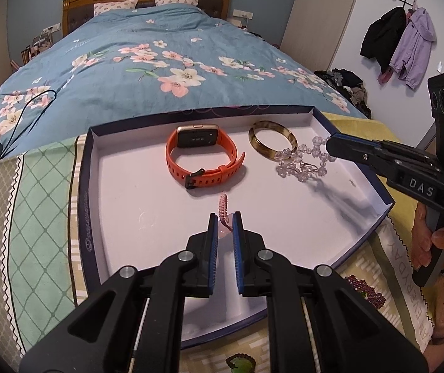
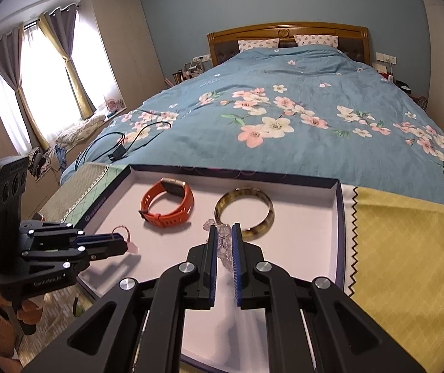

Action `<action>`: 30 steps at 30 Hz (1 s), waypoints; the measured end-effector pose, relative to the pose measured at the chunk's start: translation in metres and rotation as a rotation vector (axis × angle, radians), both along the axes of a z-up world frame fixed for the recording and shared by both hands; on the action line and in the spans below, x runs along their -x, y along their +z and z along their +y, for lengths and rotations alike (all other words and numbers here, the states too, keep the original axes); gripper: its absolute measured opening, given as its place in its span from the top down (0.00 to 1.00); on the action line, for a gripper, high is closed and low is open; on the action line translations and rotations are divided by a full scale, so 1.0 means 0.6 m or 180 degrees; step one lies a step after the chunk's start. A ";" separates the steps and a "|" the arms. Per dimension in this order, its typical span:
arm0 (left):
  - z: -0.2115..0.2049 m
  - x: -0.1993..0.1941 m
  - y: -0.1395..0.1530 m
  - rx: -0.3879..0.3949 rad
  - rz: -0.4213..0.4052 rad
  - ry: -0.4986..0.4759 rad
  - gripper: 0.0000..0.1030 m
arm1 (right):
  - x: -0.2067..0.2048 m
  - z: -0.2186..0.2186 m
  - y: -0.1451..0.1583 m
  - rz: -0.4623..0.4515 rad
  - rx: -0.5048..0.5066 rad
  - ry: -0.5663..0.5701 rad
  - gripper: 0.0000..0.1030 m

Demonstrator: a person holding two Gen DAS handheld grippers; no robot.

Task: Organize jewelry
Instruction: 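Lower the pink ornament into the box with the left tool while the right tool drops the crystal bracelet there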

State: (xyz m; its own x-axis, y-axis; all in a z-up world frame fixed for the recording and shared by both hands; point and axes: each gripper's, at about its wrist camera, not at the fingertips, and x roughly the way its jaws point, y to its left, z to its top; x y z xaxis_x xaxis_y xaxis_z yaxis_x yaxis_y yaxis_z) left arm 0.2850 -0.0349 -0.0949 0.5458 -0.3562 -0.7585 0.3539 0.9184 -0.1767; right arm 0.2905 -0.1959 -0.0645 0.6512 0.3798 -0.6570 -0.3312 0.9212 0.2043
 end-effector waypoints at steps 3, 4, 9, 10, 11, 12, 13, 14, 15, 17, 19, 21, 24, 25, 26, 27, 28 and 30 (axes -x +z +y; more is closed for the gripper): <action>0.000 -0.006 -0.005 0.0007 0.0035 -0.0005 0.91 | 0.004 0.006 -0.006 0.0026 0.0048 0.0046 0.93; -0.001 -0.009 -0.006 0.0012 0.0052 -0.0003 0.91 | 0.004 0.008 -0.008 0.0039 0.0063 0.0058 0.93; -0.004 -0.020 -0.014 0.0049 0.0127 0.0000 0.91 | 0.000 0.009 -0.016 0.0104 0.0098 0.0058 0.92; -0.004 -0.022 -0.014 0.0060 0.0136 -0.0003 0.90 | -0.002 0.009 -0.018 0.0128 0.0102 0.0050 0.92; -0.004 -0.023 -0.015 0.0075 0.0148 -0.0004 0.90 | -0.003 0.007 -0.020 0.0149 0.0097 0.0027 0.91; -0.003 -0.024 -0.016 0.0094 0.0160 -0.0004 0.90 | -0.004 0.005 -0.022 0.0177 0.0080 0.0016 0.90; -0.002 -0.026 -0.017 0.0112 0.0178 0.0000 0.90 | -0.005 0.003 -0.023 0.0189 0.0075 0.0002 0.90; -0.001 -0.028 -0.019 0.0123 0.0197 0.0012 0.90 | -0.005 0.001 -0.023 0.0196 0.0071 -0.0019 0.90; 0.001 -0.030 -0.021 0.0126 0.0217 0.0024 0.89 | -0.005 -0.001 -0.024 0.0200 0.0057 -0.0024 0.90; 0.003 -0.034 -0.025 0.0156 0.0243 0.0036 0.89 | -0.004 -0.004 -0.023 0.0202 0.0030 -0.0031 0.90; 0.003 -0.036 -0.024 0.0165 0.0241 0.0045 0.89 | -0.001 -0.006 -0.021 0.0190 0.0018 -0.0042 0.87; 0.004 -0.038 -0.024 0.0158 0.0236 0.0067 0.85 | 0.003 -0.008 -0.020 0.0185 -0.0010 -0.0054 0.84; 0.009 -0.039 -0.024 0.0151 0.0217 0.0110 0.81 | 0.012 -0.011 -0.016 0.0176 -0.0040 -0.0057 0.80; 0.010 -0.037 -0.023 0.0153 0.0204 0.0117 0.80 | 0.015 -0.012 -0.014 0.0171 -0.0059 -0.0059 0.79; 0.011 -0.036 -0.022 0.0149 0.0190 0.0126 0.79 | 0.019 -0.012 -0.012 0.0161 -0.0073 -0.0057 0.78; 0.013 -0.034 -0.020 0.0142 0.0172 0.0132 0.79 | 0.024 -0.012 -0.009 0.0140 -0.0085 -0.0050 0.77; 0.014 -0.030 -0.016 0.0130 0.0133 0.0142 0.78 | 0.031 -0.013 -0.005 0.0117 -0.0096 -0.0041 0.76; 0.018 -0.021 -0.006 0.0115 0.0047 0.0175 0.74 | 0.044 -0.016 0.003 0.0076 -0.0128 -0.0024 0.71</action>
State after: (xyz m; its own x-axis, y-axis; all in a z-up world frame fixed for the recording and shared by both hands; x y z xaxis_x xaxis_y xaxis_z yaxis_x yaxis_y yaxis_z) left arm 0.2978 -0.0241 -0.0986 0.5543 -0.3531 -0.7537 0.3001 0.9294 -0.2148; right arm 0.2643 -0.2055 -0.0626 0.6386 0.4013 -0.6566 -0.3188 0.9145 0.2490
